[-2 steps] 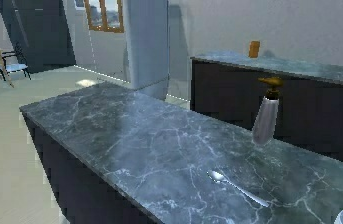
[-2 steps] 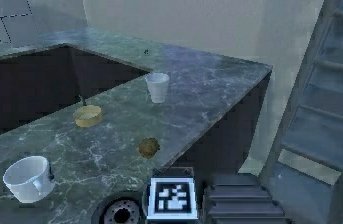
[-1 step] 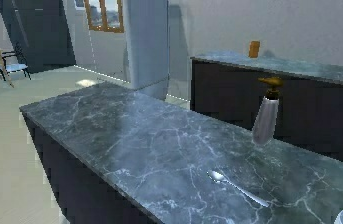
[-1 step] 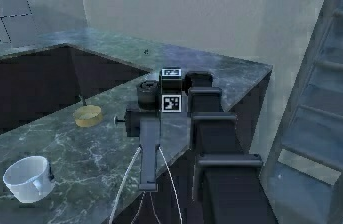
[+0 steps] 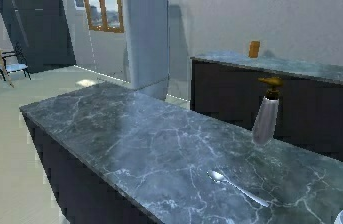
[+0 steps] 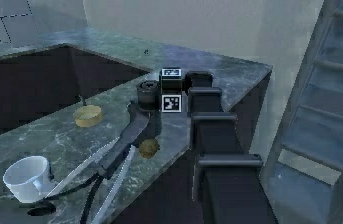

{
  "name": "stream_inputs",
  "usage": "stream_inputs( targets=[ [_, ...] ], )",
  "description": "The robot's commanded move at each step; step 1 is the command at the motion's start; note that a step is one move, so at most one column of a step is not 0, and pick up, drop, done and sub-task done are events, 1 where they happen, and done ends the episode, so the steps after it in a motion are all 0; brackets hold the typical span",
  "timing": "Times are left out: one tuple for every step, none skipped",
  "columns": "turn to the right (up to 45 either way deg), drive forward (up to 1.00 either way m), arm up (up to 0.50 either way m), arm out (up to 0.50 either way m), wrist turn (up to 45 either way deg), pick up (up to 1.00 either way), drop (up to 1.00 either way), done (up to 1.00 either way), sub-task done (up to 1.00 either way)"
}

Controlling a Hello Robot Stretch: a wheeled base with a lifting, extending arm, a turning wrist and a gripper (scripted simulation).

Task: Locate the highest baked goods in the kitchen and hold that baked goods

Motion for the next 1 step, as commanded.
stream_inputs(
  targets=[
    [0.0, 0.0, 0.0, 0.0, 45.0, 0.0, 0.0, 0.0, 0.0]
  ],
)
